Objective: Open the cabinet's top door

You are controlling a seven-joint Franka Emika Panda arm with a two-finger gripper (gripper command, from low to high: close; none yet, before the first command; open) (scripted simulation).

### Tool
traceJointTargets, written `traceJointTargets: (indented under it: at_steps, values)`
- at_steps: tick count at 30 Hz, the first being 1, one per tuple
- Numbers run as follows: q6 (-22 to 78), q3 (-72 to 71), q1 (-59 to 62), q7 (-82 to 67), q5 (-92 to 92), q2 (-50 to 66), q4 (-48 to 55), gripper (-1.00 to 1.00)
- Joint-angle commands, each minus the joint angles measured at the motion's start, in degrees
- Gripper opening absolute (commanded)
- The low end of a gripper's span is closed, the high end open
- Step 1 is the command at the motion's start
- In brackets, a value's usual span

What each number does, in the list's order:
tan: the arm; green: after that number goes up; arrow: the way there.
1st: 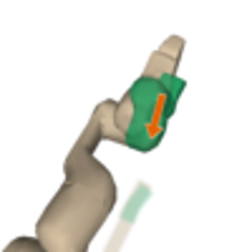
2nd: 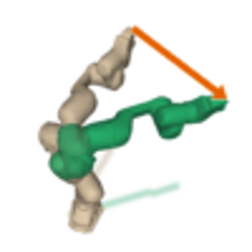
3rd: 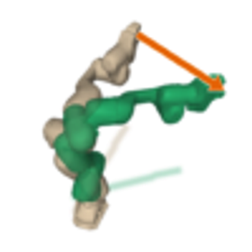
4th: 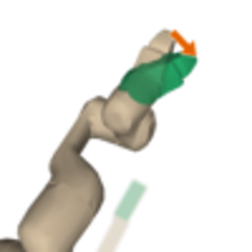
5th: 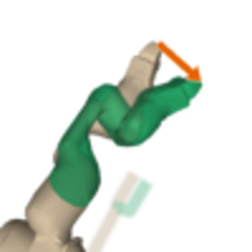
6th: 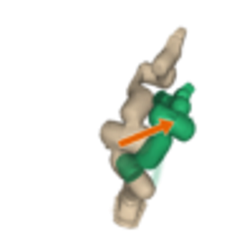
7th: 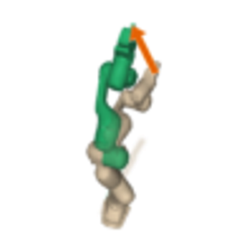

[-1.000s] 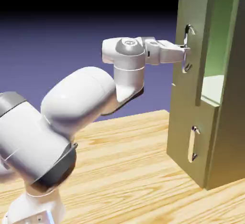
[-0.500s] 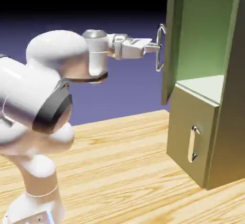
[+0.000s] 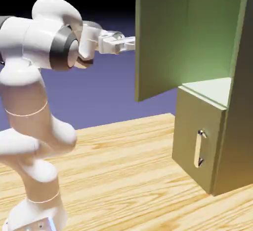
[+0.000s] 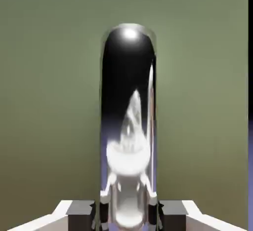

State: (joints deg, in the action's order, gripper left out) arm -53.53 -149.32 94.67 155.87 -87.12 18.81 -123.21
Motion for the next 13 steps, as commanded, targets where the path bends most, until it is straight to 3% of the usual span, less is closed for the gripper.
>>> traceJointTargets:
  at_steps: [1,12,13]
  values:
    - [0.9,0.3,-0.2,0.4,1.5,-2.1,1.8,-1.0]
    - [7.3,3.1,1.2,0.2,14.4,-23.0,21.7,-1.0]
    - [7.3,3.1,1.2,0.2,14.5,-23.0,21.7,1.0]
